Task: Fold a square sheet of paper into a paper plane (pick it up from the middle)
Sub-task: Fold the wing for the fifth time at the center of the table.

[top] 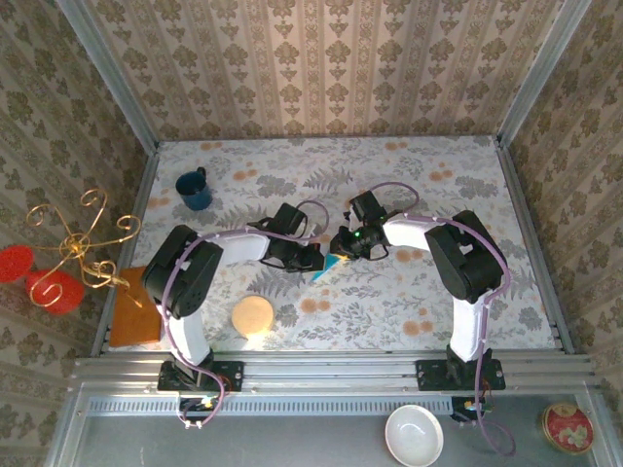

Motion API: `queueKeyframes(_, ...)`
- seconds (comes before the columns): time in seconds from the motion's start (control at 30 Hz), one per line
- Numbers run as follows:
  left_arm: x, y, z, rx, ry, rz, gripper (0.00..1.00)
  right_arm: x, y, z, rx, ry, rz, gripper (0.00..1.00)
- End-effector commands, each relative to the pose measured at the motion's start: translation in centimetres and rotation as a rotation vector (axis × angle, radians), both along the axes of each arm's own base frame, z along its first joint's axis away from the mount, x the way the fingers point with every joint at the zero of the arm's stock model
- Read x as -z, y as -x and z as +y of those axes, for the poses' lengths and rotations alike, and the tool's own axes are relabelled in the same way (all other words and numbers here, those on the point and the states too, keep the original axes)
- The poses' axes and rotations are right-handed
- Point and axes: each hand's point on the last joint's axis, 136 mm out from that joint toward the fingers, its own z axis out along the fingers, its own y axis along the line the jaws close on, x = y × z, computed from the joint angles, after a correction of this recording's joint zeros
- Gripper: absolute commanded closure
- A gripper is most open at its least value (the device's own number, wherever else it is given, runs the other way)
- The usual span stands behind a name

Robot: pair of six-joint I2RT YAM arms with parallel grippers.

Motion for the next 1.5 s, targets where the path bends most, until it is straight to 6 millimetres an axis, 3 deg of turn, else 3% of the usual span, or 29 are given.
queueKeyframes(0.0,0.5,-0.2,0.2,-0.025,-0.029,0.01,1.0,0.4,0.0,-1.0,0.007,0.046,0.015,0.8)
queueKeyframes(0.2,2.8,1.0,2.1,-0.048,-0.128,0.061,1.0,-1.8,-1.3,-0.8,-0.026,0.052,-0.066,0.8)
queueKeyframes(0.77,3.0,1.6,2.7,-0.043,-0.153,0.073,1.0,0.2,-3.3,-2.7,-0.068,0.164,-0.058,0.8)
queueKeyframes(0.93,0.8,0.5,1.4,-0.031,-0.081,0.019,1.0,1.5,-2.8,-3.0,-0.073,0.184,-0.019,0.83)
queueKeyframes(1.1,-2.0,-1.9,-0.5,-0.054,0.01,-0.061,0.99,2.1,-2.5,-3.4,-0.065,0.2,-0.003,0.84)
queueKeyframes(1.27,-1.9,-3.6,-2.0,-0.09,0.039,-0.047,0.98,2.0,-2.5,-3.4,-0.055,0.192,-0.005,0.84)
queueKeyframes(1.47,-0.6,-3.8,-2.8,-0.094,0.013,-0.006,0.98,2.1,-2.4,-3.5,-0.049,0.185,0.001,0.84)
